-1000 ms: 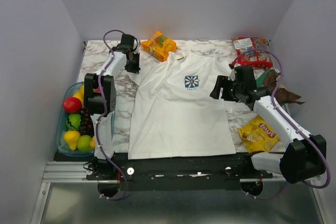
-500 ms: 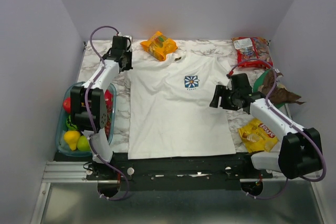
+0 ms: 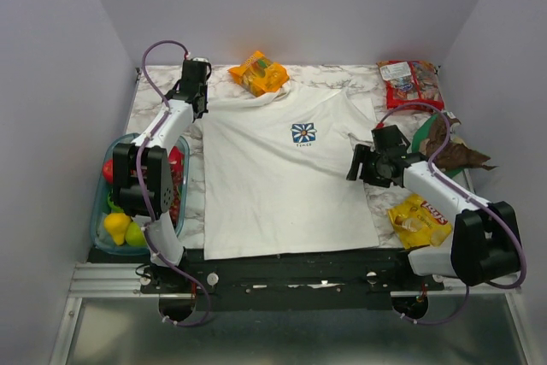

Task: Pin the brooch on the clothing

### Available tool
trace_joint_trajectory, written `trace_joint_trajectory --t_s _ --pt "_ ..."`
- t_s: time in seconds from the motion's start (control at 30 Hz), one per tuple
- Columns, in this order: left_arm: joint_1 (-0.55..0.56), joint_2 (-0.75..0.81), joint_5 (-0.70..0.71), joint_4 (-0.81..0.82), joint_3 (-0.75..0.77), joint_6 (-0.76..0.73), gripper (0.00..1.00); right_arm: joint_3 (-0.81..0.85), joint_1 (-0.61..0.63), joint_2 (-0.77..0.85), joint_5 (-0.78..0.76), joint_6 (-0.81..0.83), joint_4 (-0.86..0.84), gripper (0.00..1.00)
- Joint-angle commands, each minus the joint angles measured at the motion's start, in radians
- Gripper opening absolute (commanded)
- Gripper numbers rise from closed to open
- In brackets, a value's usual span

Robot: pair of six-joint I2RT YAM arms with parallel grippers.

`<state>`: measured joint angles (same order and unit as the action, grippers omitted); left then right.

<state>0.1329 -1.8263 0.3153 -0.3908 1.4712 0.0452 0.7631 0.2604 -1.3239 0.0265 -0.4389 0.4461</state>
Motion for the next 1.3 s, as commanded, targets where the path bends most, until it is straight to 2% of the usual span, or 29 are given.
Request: trace_joint_trajectory --t_s 0.0,0.03,0.07,0.13,0.17,0.27,0.37,0.53,0.63,0.67,0.73,0.77,0.83,0.87,0.93,1.27 --pt "0.010 -0.010 0.055 -0.029 0.029 0.010 0.00 -0.013 0.002 -0.020 -0.112 -0.041 0.035 0.79" --pt "0.014 -0.013 0.035 -0.043 0.037 0.013 0.04 -0.015 0.002 -0.018 -0.122 -0.046 0.036 0.79" --pt "0.017 -0.011 0.012 -0.048 0.044 0.019 0.20 -0.015 0.002 -0.018 -0.123 -0.047 0.034 0.79" --pt "0.028 0.010 -0.062 -0.037 0.046 0.024 0.41 -0.016 0.003 -0.020 -0.125 -0.050 0.028 0.78" --pt "0.031 0.019 -0.074 -0.033 0.043 0.027 0.64 -0.018 0.003 -0.029 -0.123 -0.052 0.023 0.78" --pt "0.036 0.053 -0.104 -0.026 0.040 0.038 0.85 -0.016 0.007 -0.052 -0.119 -0.058 0.006 0.77" --pt "0.036 0.074 -0.120 -0.025 0.041 0.045 0.93 -0.010 0.014 -0.092 -0.119 -0.061 -0.004 0.77" --pt "0.030 0.059 -0.131 -0.022 0.037 0.044 0.96 0.005 0.017 -0.156 -0.117 -0.066 -0.027 0.76" --pt "0.011 0.029 -0.148 -0.036 0.051 0.053 0.96 0.010 0.017 -0.176 -0.111 -0.064 -0.035 0.68" --pt "0.005 0.024 -0.157 -0.037 0.054 0.059 0.96 0.008 0.017 -0.179 -0.114 -0.066 -0.035 0.58" --pt "-0.009 0.015 -0.189 -0.040 0.061 0.071 0.96 0.005 0.016 -0.182 -0.120 -0.072 -0.032 0.52" --pt "-0.010 0.015 -0.196 -0.040 0.061 0.071 0.96 0.004 0.016 -0.182 -0.123 -0.073 -0.030 0.38" --pt "-0.012 0.018 -0.199 -0.040 0.061 0.073 0.97 -0.004 0.017 -0.176 -0.129 -0.080 -0.018 0.22" --pt "-0.012 0.018 -0.199 -0.040 0.061 0.073 0.97 -0.005 0.017 -0.169 -0.140 -0.081 -0.012 0.10" --pt "-0.012 0.015 -0.197 -0.040 0.061 0.073 0.97 -0.011 0.017 -0.156 -0.154 -0.092 0.012 0.01" --pt "-0.012 -0.014 -0.177 -0.046 0.067 0.064 0.98 -0.025 0.017 -0.043 -0.324 -0.187 0.219 0.01"
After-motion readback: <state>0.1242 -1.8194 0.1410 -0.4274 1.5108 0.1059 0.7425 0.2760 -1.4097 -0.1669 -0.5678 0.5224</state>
